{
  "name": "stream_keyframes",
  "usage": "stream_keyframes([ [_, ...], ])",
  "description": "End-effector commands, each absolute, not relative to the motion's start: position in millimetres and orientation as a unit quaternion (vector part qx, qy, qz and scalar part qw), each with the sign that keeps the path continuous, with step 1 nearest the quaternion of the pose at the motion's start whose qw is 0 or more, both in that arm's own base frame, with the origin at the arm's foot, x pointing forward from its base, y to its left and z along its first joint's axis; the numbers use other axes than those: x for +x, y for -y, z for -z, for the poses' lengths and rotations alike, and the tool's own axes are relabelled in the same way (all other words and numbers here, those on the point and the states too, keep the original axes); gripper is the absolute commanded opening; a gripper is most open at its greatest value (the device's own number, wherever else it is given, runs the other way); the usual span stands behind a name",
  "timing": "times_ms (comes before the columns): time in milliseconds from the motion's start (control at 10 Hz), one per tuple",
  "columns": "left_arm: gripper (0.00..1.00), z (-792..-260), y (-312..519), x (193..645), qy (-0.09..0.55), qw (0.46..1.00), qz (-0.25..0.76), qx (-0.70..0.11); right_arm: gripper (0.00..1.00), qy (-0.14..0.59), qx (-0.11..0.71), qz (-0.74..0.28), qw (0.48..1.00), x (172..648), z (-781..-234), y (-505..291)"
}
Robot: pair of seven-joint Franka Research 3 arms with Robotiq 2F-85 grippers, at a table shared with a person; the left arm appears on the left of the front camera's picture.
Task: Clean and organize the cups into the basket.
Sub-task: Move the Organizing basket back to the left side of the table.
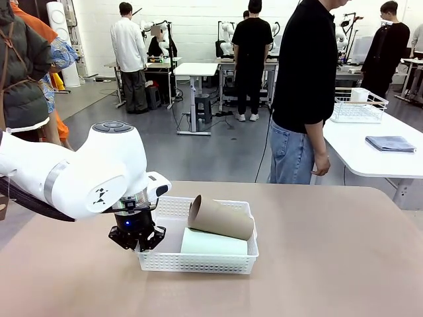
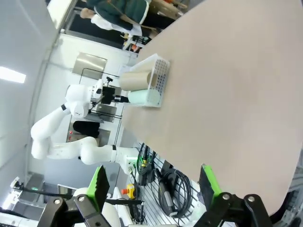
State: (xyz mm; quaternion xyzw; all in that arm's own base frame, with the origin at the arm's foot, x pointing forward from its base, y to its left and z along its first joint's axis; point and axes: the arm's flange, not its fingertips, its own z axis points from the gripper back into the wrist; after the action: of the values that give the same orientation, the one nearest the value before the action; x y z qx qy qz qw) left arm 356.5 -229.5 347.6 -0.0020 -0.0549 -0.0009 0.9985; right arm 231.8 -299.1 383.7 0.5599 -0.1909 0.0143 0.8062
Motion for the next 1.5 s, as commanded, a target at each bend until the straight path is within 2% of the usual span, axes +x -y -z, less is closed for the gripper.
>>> stream_keyframes([
  [0, 0.0, -346.8, 230.6, 355.5, 0.062, 0.998, 0.005, 0.002, 1.0, 0.179, 0.556, 0.008, 0.812, 219.6, -384.9, 301.3],
  [200, 0.0, -346.8, 230.6, 355.5, 0.062, 0.998, 0.005, 0.002, 1.0, 0.202, 0.549, 0.03, 0.81, 205.8, -385.1, 313.7],
  [500, 0.0, -346.8, 230.6, 355.5, 0.062, 0.998, 0.005, 0.002, 1.0, 0.19, 0.554, 0.003, 0.811, 214.3, -382.4, 309.1],
  [600, 0.04, -347.6, 229.5, 356.5, 0.055, 0.998, 0.001, -0.002, 1.0, 0.19, 0.554, 0.003, 0.811, 214.3, -382.4, 309.1],
  [700, 0.04, -363.8, 220.6, 353.7, 0.091, 0.996, -0.008, 0.02, 1.0, 0.19, 0.554, 0.003, 0.811, 214.3, -382.4, 309.1],
  [900, 0.04, -353.4, 142.4, 352.6, 0.071, 0.994, -0.05, 0.066, 1.0, 0.19, 0.554, 0.003, 0.811, 214.3, -382.4, 309.1],
  [1100, 0.04, -354.8, 56.8, 339.8, 0.066, 0.994, -0.07, 0.058, 1.0, 0.19, 0.554, 0.003, 0.811, 214.3, -382.4, 309.1],
  [1400, 0.04, -361.6, -29.9, 333.6, 0.07, 0.994, -0.036, 0.08, 1.0, 0.19, 0.554, 0.003, 0.811, 214.3, -382.4, 309.1],
])
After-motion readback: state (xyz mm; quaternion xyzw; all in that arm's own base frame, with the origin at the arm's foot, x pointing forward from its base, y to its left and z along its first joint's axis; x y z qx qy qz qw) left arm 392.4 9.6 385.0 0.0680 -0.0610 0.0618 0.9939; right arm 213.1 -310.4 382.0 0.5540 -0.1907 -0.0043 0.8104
